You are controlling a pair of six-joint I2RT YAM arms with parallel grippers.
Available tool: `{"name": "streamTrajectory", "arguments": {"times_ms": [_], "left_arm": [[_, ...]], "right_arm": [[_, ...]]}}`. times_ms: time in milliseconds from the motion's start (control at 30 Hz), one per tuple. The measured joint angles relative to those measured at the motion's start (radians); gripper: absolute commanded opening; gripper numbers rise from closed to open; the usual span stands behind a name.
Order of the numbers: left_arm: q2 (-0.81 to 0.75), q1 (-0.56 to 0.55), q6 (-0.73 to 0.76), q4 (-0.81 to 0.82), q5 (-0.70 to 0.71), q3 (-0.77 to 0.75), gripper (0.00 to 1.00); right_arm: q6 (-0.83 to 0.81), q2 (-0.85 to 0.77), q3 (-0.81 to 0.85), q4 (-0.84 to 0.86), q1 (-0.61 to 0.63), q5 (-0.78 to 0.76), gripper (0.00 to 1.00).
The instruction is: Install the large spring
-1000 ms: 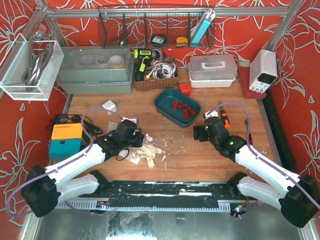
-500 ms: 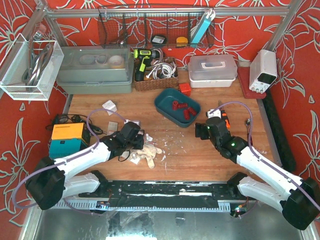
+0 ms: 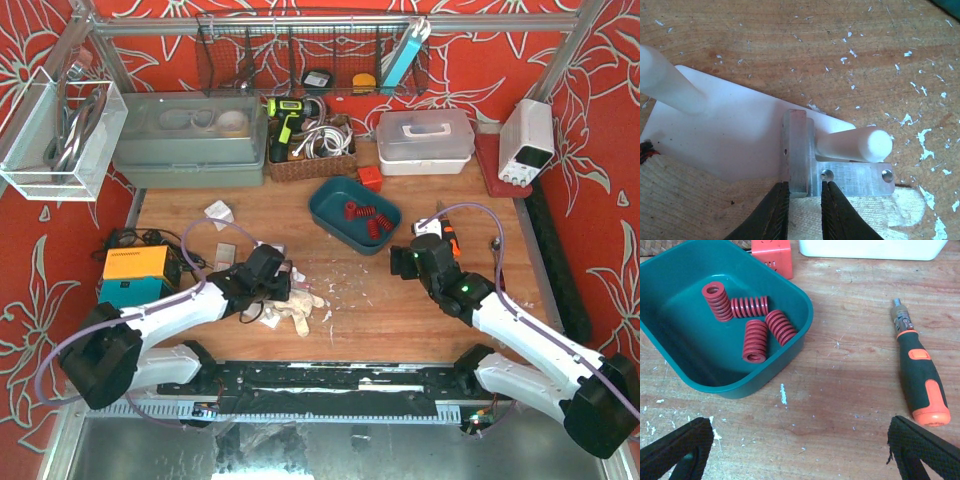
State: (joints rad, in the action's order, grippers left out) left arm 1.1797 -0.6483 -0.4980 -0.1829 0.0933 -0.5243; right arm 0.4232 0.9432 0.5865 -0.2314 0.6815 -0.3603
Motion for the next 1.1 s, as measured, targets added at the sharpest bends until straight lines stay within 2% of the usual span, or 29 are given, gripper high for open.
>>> {"name": "streamTrajectory", "arguments": {"times_ms": [167,300,567,767,1100], "left_arm": [[0.031,0.0,0.008,0.011,0.003,0.0,0.24],[0.061,0.0,0.012,0.014,0.005,0.0,0.31],[0.068,-0.001,0.022,0.024,0.023,0.0,0.31],[0.089,-0.002,0.031,0.05,0.037,-0.008,0.26],[0.087,-0.002,0.042,0.06,0.053,-0.01,0.05]], "right_arm": [[-0.005,-0.007,0.0,0.0,0.0,-0.006,0.96],[-0.007,-0.008,0.0,0.0,0.0,-0.006,0.96],[-0.01,-0.008,0.0,0.0,0.0,-0.007,0.96],[-0.01,-0.008,0.0,-0.001,0.0,-0.017,0.96],[-0.01,-0.008,0.0,-0.001,0.0,-0.029,0.96]]}}
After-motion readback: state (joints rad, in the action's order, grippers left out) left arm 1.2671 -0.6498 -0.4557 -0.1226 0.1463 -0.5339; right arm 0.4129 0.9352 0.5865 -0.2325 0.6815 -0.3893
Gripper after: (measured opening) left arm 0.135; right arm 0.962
